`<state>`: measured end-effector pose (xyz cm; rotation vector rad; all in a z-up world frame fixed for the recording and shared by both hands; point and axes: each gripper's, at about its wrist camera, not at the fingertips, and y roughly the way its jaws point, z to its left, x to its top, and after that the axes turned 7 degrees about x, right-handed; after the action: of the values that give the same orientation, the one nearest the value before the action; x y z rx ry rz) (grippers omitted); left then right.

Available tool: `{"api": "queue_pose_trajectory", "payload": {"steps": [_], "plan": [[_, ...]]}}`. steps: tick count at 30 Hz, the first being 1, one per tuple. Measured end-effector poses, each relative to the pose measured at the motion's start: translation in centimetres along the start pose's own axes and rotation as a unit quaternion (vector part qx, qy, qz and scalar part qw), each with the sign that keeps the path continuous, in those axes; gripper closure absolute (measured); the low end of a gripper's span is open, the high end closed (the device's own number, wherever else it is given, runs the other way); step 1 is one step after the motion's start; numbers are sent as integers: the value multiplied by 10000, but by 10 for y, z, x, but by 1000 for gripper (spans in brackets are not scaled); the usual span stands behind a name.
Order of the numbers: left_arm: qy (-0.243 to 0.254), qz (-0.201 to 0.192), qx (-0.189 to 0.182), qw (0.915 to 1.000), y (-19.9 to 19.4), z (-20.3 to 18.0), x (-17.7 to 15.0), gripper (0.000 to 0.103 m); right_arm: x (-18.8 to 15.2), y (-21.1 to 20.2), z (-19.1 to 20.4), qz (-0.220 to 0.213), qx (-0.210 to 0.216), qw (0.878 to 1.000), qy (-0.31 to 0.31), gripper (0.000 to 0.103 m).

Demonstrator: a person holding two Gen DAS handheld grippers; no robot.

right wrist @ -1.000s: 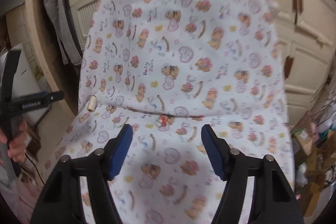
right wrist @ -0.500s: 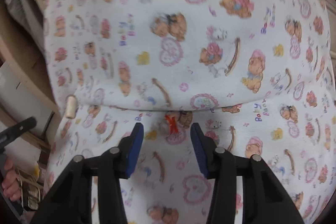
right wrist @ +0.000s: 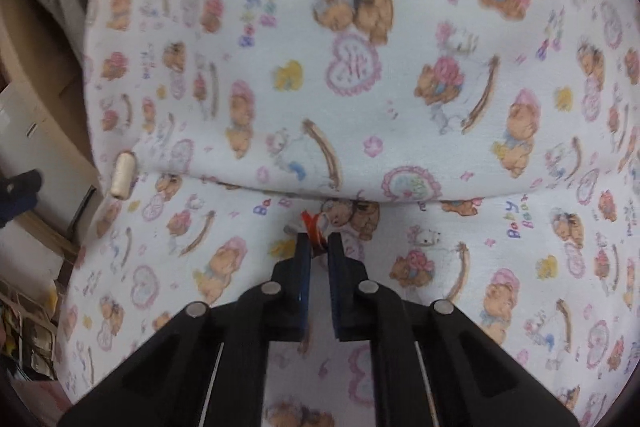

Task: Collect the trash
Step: 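Grasp the small red-orange item with the right tool while the left tool grasps the cream thread spool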

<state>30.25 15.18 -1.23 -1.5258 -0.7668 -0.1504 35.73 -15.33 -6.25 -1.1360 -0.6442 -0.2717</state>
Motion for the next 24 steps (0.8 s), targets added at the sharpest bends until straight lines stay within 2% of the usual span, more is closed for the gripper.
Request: {"api": "queue_pose_trajectory", "payload": {"steps": [6, 9, 12, 14, 16, 19, 24], "plan": [[-172, 260, -149, 9994, 9, 0, 0, 29, -26, -54, 18, -233, 271, 9987, -368, 96], [-294, 440, -413, 9977, 11, -2, 2, 40, -44, -86, 25, -325, 364, 9968, -638, 96], [-318, 467, -416, 9975, 13, -7, 6, 48, -49, -112, 30, -411, 238, 9946, -925, 96], [-319, 446, -360, 9978, 16, -12, 9, 53, -50, -130, 27, -538, 165, 9942, -913, 96], [-319, 491, -414, 9974, 21, -16, 11, 64, -53, -147, 22, -673, 154, 9944, -797, 96], [-236, 583, -501, 9968, 32, -27, 14, 71, -60, -164, 18, -824, 183, 9933, -793, 96], [48, 571, -192, 9982, 50, -47, 16, 73, -67, -163, 0, -999, 105, 9934, -551, 96]]}}
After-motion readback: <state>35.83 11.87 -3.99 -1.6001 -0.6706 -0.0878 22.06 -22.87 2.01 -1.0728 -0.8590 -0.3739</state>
